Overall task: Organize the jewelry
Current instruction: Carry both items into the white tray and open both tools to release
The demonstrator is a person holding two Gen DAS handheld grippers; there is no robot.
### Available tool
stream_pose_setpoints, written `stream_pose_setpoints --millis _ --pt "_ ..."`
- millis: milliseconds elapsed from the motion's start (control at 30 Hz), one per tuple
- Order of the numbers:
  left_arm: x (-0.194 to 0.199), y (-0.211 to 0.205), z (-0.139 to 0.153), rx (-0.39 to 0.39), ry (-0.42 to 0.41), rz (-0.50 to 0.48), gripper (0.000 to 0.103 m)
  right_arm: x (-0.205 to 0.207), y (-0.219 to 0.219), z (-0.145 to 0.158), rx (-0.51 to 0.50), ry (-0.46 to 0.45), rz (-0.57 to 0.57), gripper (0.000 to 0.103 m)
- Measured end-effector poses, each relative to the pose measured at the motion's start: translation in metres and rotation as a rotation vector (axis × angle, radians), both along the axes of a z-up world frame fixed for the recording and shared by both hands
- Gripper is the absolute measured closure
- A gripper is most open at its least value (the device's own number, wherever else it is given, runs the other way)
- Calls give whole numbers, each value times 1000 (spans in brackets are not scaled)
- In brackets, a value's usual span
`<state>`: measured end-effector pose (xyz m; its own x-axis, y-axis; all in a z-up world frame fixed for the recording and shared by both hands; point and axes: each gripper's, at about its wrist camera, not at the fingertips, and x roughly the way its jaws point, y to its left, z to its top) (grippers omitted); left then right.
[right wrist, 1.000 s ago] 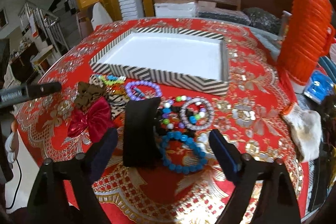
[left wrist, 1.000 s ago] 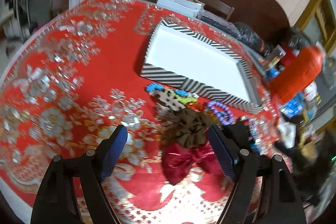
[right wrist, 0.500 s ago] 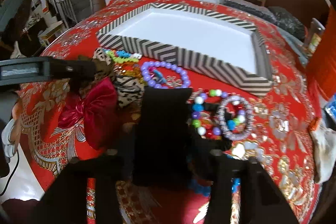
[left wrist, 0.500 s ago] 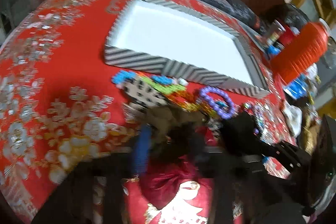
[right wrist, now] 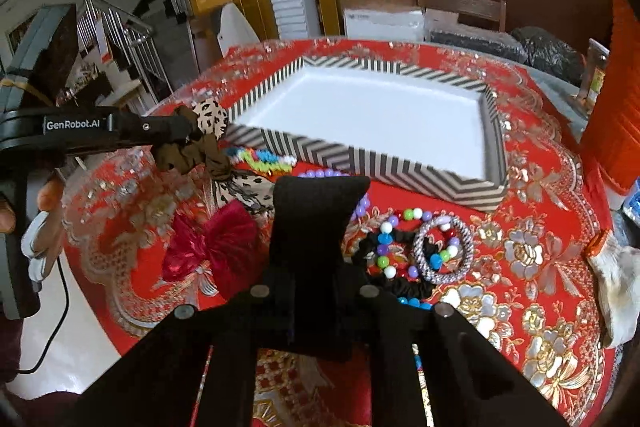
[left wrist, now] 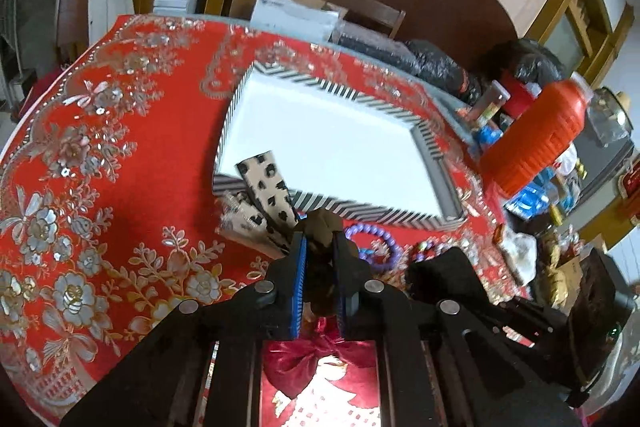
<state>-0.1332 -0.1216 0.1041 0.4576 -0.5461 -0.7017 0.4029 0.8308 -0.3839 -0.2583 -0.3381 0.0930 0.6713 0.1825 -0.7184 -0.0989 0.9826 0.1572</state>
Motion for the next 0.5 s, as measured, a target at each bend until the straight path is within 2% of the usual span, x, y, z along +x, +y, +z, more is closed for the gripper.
stream_pose_setpoints --millis 267,500 --pt "3 4 44 -16 -99 12 101 -10 -11 30 21 -65 -18 91" --pt "18 -9 50 -10 -121 13 101 1 -25 37 5 -74 -59 91"
